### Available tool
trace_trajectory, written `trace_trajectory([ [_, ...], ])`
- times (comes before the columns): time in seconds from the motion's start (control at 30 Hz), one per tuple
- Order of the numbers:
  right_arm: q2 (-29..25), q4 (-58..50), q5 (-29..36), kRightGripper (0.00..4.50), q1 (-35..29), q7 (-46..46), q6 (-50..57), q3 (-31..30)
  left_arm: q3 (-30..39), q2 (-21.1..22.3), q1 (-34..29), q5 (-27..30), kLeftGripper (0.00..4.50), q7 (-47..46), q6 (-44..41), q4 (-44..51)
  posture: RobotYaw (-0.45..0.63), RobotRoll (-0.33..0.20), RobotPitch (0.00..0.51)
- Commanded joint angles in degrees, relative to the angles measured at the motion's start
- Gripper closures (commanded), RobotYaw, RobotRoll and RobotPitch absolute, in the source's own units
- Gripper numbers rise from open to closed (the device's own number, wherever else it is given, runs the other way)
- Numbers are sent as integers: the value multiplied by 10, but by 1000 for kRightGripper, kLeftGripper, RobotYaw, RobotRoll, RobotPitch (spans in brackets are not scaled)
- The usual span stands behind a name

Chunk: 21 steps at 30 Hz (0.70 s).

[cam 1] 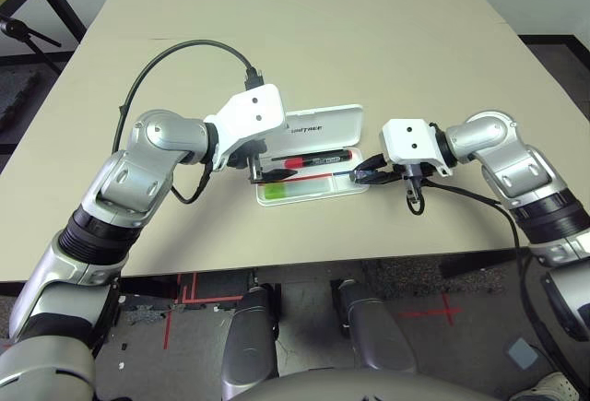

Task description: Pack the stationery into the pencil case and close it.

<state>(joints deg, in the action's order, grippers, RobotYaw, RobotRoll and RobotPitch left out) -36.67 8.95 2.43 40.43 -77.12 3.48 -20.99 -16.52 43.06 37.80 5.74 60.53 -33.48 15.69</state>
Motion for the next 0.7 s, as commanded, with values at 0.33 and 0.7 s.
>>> trace_trajectory([
  [0.33, 14, 1, -26, 1686, 5, 27, -1, 2, 2, 8, -15, 1, 0, -5, -7, 17, -135, 0, 186],
  [0.7, -101, -76, 108, 55, -16, -22, 265, 107, 31, 27, -48, 13, 0, -14, -26, 31, -135, 0, 196],
])
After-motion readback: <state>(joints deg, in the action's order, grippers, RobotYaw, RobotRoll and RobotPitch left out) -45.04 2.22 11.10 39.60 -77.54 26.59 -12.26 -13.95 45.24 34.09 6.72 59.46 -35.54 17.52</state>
